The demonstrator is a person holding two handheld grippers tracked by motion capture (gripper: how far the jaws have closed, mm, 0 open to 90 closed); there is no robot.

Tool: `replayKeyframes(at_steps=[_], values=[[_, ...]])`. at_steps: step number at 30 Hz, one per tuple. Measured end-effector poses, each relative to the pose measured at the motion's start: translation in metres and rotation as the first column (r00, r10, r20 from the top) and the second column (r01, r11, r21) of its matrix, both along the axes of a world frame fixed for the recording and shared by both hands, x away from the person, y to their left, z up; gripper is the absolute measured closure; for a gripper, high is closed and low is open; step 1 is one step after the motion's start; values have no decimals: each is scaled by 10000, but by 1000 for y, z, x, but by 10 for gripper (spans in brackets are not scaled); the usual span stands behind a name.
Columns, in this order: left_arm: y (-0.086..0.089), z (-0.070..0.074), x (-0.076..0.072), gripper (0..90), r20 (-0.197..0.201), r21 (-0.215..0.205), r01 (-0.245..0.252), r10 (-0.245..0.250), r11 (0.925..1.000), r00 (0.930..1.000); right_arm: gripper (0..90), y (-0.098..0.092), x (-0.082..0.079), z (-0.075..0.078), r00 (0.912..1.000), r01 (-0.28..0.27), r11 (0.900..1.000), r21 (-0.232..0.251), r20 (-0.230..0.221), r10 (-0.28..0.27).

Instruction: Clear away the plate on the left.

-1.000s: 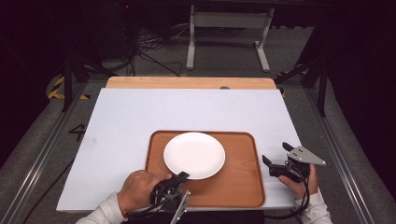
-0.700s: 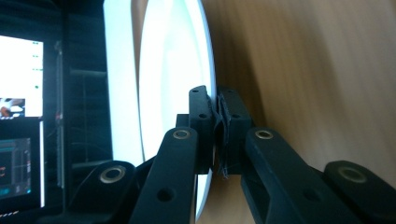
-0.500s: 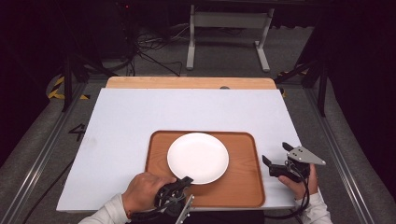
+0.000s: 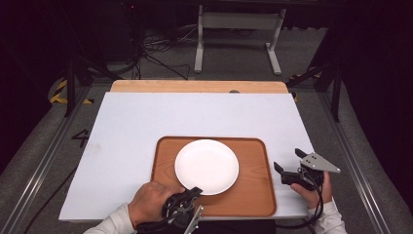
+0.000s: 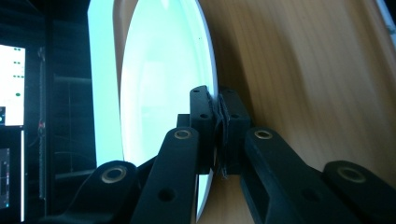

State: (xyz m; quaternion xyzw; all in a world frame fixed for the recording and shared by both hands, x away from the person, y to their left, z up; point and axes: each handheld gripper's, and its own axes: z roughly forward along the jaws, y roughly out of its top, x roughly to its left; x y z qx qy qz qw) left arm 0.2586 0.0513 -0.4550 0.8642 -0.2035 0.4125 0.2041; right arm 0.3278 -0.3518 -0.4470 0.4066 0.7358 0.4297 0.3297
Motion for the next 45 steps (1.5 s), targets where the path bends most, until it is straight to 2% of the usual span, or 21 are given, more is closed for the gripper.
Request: replayKeyframes(at_steps=[1, 4, 6, 8, 12, 14, 18, 25, 26, 28, 30, 36, 37, 38, 41, 42, 45], values=[[0, 0, 0, 862, -235, -89, 32, -34, 10000, 9997, 75, 0, 0, 0, 10000, -6, 10000, -7, -1, 6], [0, -1, -2, 850, -511, 30, 87, -85, 10000, 9987, 76, 0, 0, 0, 10000, -21, 10000, -29, -15, 21], [0, -1, -2, 841, -564, 63, 134, -130, 9999, 9983, 76, 0, 0, 0, 10000, -52, 10000, -35, -20, 52], [-1, -2, -1, 831, -869, 112, 205, -195, 9997, 9960, 76, 0, 0, 0, 10000, -71, 10000, -43, -33, 71], [-1, -1, 0, 813, -1209, 41, 279, -272, 9996, 9923, 76, 1, 0, -1, 10000, -76, 9999, -95, -54, 75], [-1, -1, 0, 801, -1256, 92, 272, -258, 9996, 9917, 76, 0, 0, -1, 10000, -69, 9999, -87, -50, 68], [0, 2, 1, 763, -1631, -257, 282, -320, 9993, 9861, 76, 0, 0, 0, 10000, -31, 10000, -82, 0, 31], [4, 7, 3, 692, -1973, -683, 244, -375, 9974, 9796, 75, 0, 0, 0, 10000, -32, 10000, -80, 2, 32], [5, 8, 3, 691, -2180, -853, 212, -394, 9961, 9752, 75, 0, 0, 0, 10000, -35, 10000, -86, -6, 35], [6, 10, 4, 679, -2279, -898, 209, -410, 9957, 9728, 75, 0, 0, 0, 10000, -44, 10000, -86, -1, 44], [6, 10, 4, 673, -2510, -1130, 135, -417, 9935, 9671, 75, 0, 0, 0, 10000, -43, 10000, -71, -13, 43], [10, 14, 5, 642, -2700, -1636, -41, -408, 9865, 9620, 75, 0, 1, 0, 10000, -43, 10000, -36, -23, 43], [11, 15, 6, 628, -2578, -1690, -127, -318, 9855, 9657, 75, 0, 1, -1, 10000, -43, 10000, -31, -31, 43], [11, 17, 8, 611, -2553, -1774, -160, -303, 9840, 9664, 75, 0, 1, -1, 10000, -44, 10000, -23, -54, 44], [14, 19, 9, 591, -2645, -1949, -234, -296, 9805, 9639, 76, 1, 1, -1, 10000, -19, 9999, -115, -55, 18], [16, 20, 10, 585, -2635, -2040, -403, -152, 9781, 9645, 76, 1, 1, -1, 10000, -8, 10000, -89, -35, 8], [17, 22, 12, 551, -2540, -2169, -456, -113, 9751, 9671, 76, 0, 1, -1, 10000, 3, 10000, -55, -41, -3]])
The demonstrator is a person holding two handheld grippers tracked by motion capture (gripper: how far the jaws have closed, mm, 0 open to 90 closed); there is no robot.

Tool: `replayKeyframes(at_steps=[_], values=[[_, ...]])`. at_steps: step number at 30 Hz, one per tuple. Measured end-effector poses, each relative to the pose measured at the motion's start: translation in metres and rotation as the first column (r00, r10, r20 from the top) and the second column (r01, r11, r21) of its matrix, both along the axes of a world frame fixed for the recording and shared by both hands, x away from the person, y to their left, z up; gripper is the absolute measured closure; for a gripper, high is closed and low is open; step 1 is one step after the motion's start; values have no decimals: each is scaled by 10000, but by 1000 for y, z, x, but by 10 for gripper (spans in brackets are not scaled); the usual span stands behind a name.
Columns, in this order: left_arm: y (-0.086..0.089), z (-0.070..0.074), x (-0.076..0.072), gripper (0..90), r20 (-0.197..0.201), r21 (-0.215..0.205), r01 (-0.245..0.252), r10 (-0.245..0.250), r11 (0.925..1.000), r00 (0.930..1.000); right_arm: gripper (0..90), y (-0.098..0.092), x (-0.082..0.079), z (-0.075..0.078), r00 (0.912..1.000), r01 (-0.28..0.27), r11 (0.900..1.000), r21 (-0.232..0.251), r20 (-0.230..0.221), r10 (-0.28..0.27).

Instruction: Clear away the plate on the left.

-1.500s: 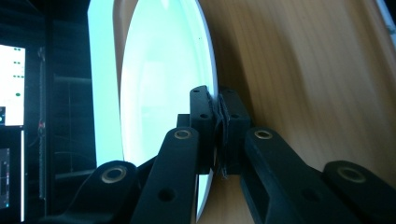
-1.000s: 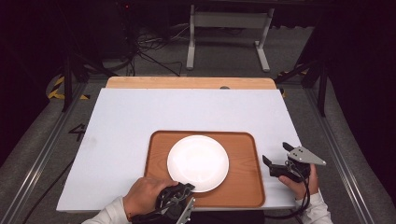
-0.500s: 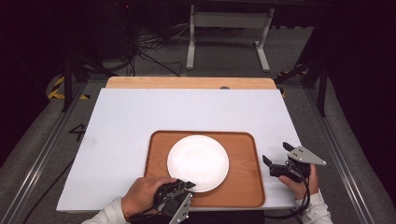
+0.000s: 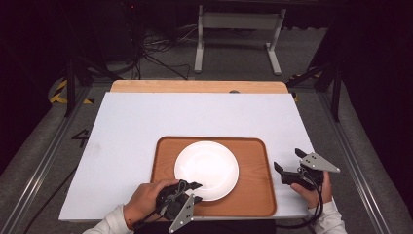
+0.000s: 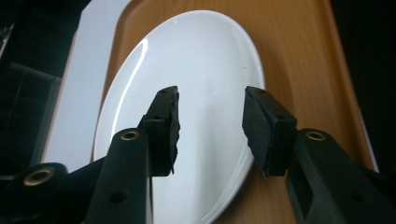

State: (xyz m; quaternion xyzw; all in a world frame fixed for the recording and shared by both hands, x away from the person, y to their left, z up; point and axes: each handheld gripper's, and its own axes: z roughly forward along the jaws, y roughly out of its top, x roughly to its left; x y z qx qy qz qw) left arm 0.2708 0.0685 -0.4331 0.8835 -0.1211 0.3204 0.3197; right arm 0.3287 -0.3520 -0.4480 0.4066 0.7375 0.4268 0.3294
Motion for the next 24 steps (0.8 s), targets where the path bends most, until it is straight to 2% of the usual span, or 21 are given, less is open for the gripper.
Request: replayKeyframes(at_steps=[2, 7, 10, 12, 13, 15, 19, 24], values=[[4, 2, 3, 536, -136, -274, -245, 242, 9993, 9996, 76, 0, 0, 0, 10000, -8, 10000, -6, -6, 8], [8, 4, 8, 506, -211, -468, -431, 422, 9980, 9989, 75, 1, 0, 0, 10000, -37, 10000, -3, -7, 37], [11, 5, 12, 489, -453, -746, -662, 629, 9950, 9970, 76, 0, -1, 1, 10000, 5, 10000, 26, 22, -5], [14, 6, 14, 478, -359, -757, -788, 762, 9940, 9964, 76, 0, -1, 0, 10000, -2, 10000, 11, 22, 2], [15, 7, 16, 466, -465, -873, -854, 815, 9925, 9956, 76, 0, -1, 0, 10000, -26, 10000, 2, 29, 26], [18, 7, 20, 455, -570, -1190, -917, 854, 9886, 9947, 76, 0, -1, 1, 10000, -28, 10000, -21, 26, 28], [25, 9, 28, 387, -838, -1476, -1362, 1248, 9796, 9886, 76, 1, -1, 0, 10000, -56, 10000, -28, 17, 56], [35, 10, 38, 309, -1152, -1812, -1965, 1777, 9636, 9773, 76, 0, 0, 0, 10000, -66, 10000, -13, 38, 66]])
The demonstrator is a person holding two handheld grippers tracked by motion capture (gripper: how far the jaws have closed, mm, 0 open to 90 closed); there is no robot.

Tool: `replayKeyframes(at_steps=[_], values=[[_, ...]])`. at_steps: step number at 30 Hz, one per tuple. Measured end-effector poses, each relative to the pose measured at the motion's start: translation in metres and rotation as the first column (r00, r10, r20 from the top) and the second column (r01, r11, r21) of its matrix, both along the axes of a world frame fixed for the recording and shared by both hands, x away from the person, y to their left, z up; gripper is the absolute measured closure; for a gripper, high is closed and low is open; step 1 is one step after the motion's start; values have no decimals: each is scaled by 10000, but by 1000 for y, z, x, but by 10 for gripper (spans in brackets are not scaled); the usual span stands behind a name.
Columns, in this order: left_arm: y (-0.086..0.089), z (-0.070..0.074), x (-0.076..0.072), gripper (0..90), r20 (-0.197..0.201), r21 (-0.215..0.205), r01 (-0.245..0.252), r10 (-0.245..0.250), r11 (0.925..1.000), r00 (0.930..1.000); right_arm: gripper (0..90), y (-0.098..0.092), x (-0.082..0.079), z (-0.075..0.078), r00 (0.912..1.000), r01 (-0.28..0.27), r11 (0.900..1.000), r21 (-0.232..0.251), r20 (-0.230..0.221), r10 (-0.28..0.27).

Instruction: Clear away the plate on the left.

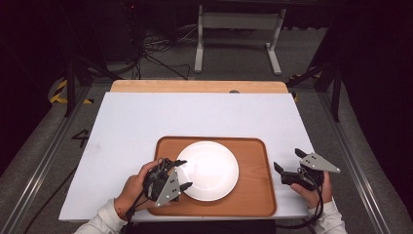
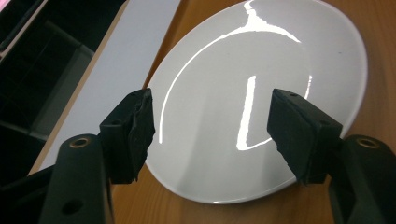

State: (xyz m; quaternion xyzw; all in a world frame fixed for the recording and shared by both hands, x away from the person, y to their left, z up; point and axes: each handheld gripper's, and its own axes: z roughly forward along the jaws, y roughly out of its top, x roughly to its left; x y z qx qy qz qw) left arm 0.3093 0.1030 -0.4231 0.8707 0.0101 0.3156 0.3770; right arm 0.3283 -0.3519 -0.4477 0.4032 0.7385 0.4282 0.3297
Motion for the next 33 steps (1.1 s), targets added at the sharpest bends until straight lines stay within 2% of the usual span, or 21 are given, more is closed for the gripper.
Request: replayKeyframes(at_steps=[6, 9, 11, 14, 16, 18, 19, 25, 26, 28, 30, 33], values=[[13, -2, 14, 233, -366, -418, -542, 527, 9977, 9979, 76, 0, 0, 0, 10000, 6, 10000, -7, -18, -6], [23, -4, 23, 189, -825, -590, -1100, 1050, 9922, 9910, 76, 0, 0, 0, 10000, 1, 10000, -7, -29, -1], [26, -4, 28, 165, -788, -586, -1130, 1082, 9919, 9910, 76, 0, 0, 0, 10000, 2, 10000, -3, -29, -2], [30, -5, 31, 158, -944, -655, -1253, 1188, 9900, 9884, 76, 0, 0, 0, 10000, -5, 10000, -13, -30, 5], [34, -5, 35, 142, -946, -671, -1546, 1480, 9857, 9845, 76, 0, 0, 0, 10000, -1, 10000, -8, -30, 1], [35, -6, 37, 127, -944, -646, -1615, 1551, 9848, 9834, 76, 0, 0, 0, 10000, 2, 10000, -8, -36, -2], [38, -6, 40, 126, -1053, -610, -1820, 1750, 9814, 9789, 76, 0, 0, 0, 10000, -3, 10000, -6, -42, 3], [47, -9, 48, 115, -1133, -637, -2164, 2084, 9742, 9715, 76, 0, 0, 0, 10000, -13, 10000, -36, -55, 13], [52, -10, 51, 115, -1276, -722, -2350, 2247, 9693, 9660, 76, 1, 0, 0, 10000, -49, 10000, -58, -31, 49], [57, -11, 54, 116, -1413, -816, -2549, 2420, 9635, 9599, 76, 0, 0, 0, 10000, -46, 10000, -30, -22, 46], [59, -11, 56, 116, -1369, -807, -2604, 2481, 9621, 9590, 77, 0, 0, 0, 10000, -19, 10000, -10, -46, 19], [68, -12, 60, 117, -1518, -876, -2888, 2737, 9534, 9498, 76, 0, 0, 0, 10000, -27, 10000, -28, -43, 26]])
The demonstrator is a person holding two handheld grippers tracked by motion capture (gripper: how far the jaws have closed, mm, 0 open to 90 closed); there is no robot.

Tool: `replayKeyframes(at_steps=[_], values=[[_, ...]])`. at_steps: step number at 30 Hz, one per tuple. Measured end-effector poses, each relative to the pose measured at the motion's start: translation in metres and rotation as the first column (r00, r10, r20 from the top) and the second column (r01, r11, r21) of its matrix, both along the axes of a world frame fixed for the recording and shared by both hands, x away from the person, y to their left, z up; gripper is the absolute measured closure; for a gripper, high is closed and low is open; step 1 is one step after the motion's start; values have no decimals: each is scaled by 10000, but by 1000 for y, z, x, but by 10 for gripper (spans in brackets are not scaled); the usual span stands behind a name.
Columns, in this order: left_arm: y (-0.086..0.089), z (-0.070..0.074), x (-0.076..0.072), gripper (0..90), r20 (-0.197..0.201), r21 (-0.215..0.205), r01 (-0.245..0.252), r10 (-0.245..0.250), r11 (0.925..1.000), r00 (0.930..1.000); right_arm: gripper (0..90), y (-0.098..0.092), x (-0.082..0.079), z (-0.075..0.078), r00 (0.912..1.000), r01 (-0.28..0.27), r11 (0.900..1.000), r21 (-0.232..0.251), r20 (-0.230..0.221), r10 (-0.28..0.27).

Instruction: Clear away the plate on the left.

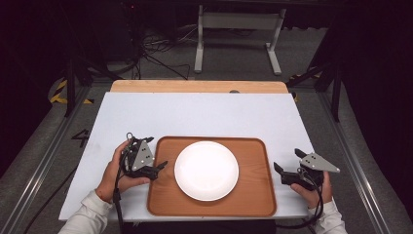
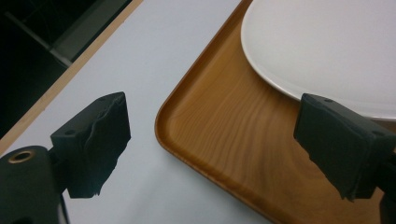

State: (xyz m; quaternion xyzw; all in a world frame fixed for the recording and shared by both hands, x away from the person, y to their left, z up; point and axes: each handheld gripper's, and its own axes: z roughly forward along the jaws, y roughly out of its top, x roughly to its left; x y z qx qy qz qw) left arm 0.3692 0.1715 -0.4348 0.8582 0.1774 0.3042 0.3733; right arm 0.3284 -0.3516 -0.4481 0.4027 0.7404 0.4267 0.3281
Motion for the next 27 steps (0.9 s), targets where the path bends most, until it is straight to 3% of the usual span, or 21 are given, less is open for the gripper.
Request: replayKeyframes(at_steps=[13, 19, 27], values=[[42, -5, 7, 118, -470, -385, -977, 958, 9945, 9943, 76, 0, -1, 1, 10000, 18, 10000, -29, 15, -18], [53, -6, 5, 119, -605, -561, -1213, 1179, 9910, 9912, 76, 0, -1, 1, 10000, 39, 10000, -20, 30, -39], [79, -13, -1, 121, -1069, -1015, -1789, 1681, 9786, 9800, 77, -1, -1, 1, 10000, 75, 10000, -17, 61, -75]])
